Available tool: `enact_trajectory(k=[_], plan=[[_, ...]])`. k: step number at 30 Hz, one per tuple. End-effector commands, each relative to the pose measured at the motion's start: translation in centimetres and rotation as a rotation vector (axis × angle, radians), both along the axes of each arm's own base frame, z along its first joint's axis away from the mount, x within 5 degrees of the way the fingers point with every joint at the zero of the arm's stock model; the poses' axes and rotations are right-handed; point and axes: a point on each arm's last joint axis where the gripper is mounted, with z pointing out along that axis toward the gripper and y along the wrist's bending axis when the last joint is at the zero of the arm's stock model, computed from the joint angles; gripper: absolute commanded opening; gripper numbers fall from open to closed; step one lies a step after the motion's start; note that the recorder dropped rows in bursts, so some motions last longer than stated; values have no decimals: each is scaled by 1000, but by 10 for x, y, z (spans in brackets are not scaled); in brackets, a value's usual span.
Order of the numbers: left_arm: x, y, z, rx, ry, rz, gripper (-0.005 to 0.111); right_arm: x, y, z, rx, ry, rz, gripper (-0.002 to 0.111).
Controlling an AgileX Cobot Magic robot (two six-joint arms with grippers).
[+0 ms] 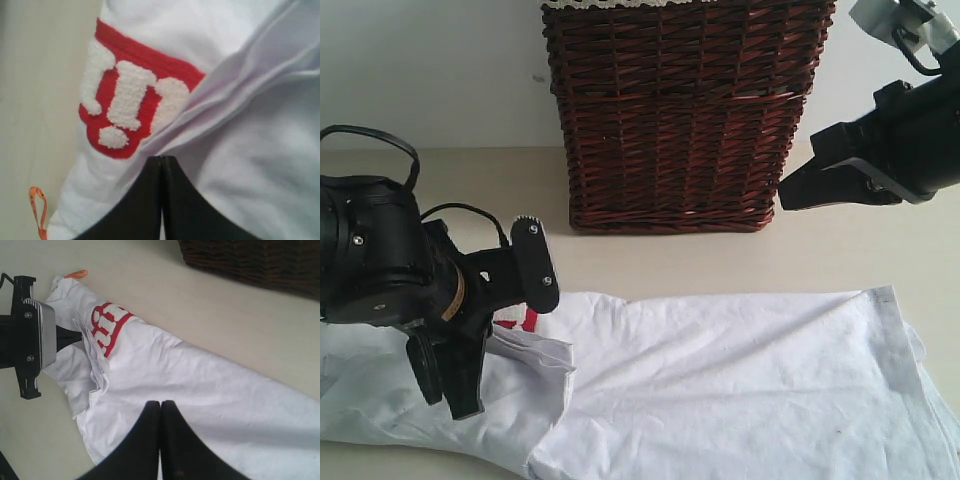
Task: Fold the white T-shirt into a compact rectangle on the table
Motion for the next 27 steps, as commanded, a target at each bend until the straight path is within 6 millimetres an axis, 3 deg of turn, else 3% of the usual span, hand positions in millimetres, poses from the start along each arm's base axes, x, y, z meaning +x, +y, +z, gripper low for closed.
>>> enact_trajectory(k=[1,8,14,20,27], plan=[[5,1,2,-20,-26,23,0,0,1,5,9,-22,4,0],[5,2,2,-46,-35,103,1,0,1,5,9,-22,4,0],[0,-17,2,-237,-2,118,27,0,1,4,7,-22,5,0],[-2,-36,6,-405,-20,60,28,0,1,4,7,-22,5,0],[-1,-36,3,-389,-16,55,28,0,1,5,9,-22,4,0]])
